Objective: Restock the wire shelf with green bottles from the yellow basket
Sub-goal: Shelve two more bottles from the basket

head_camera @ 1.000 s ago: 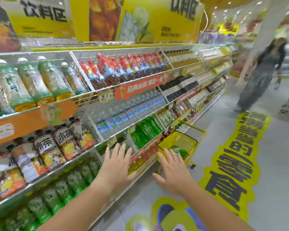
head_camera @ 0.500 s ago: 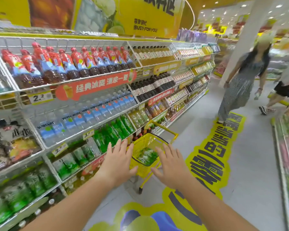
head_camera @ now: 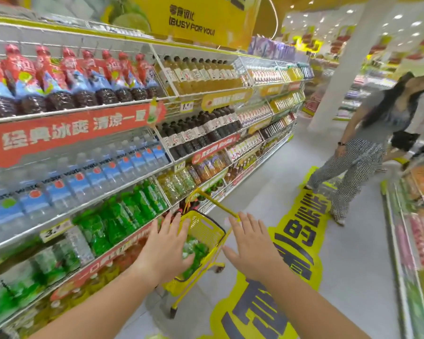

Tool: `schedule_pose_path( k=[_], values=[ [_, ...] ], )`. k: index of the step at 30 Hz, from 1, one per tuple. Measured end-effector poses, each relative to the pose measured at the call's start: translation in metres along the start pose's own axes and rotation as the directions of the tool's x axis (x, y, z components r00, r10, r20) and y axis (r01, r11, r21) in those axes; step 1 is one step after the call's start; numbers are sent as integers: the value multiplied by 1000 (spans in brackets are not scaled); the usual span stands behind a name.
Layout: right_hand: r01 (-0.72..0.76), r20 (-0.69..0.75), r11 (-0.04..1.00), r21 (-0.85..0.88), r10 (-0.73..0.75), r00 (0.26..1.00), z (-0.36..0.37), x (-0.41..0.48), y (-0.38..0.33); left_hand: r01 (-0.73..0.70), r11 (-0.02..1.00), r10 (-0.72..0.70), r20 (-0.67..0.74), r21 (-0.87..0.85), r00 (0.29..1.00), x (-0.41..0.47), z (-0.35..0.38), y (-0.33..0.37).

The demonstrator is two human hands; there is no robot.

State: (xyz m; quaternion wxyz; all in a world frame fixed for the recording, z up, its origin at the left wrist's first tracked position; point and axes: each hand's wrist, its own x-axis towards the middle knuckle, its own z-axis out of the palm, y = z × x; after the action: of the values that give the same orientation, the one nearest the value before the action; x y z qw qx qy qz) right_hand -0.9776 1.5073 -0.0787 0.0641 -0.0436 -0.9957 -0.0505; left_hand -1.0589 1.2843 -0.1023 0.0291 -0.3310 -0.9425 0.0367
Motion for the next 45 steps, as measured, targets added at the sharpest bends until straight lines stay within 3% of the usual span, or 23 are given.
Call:
schedule_pose_path(
  k=[13, 19, 28, 33, 36, 40, 45],
  values=[
    [166, 22, 985, 57, -167, 986, 69, 220, 82, 128, 992, -127, 47, -14, 991, 196, 44, -29],
    [319, 151, 943, 100, -331, 932, 128, 319, 108, 301, 953, -304, 124, 44, 945, 272, 69, -38],
    [555, 280, 812, 179, -583, 763, 238, 437, 135, 602, 798, -581, 300, 27, 756, 360, 139, -19],
    [612, 355, 756, 233, -652, 671, 310, 462, 129, 724, 689, -667, 372, -23, 646, 372, 210, -10],
    [657, 418, 707, 261, -696, 583, 362, 466, 117, 743, 670, -671, 439, 13, 597, 367, 259, -8],
    [658, 491, 697, 284, -695, 525, 432, 459, 97, 784, 620, -680, 525, 39, 512, 355, 330, -5],
    [679, 535, 667, 306, -710, 457, 528, 444, 76, 775, 630, -626, 628, 57, 462, 345, 431, 7]
  ],
)
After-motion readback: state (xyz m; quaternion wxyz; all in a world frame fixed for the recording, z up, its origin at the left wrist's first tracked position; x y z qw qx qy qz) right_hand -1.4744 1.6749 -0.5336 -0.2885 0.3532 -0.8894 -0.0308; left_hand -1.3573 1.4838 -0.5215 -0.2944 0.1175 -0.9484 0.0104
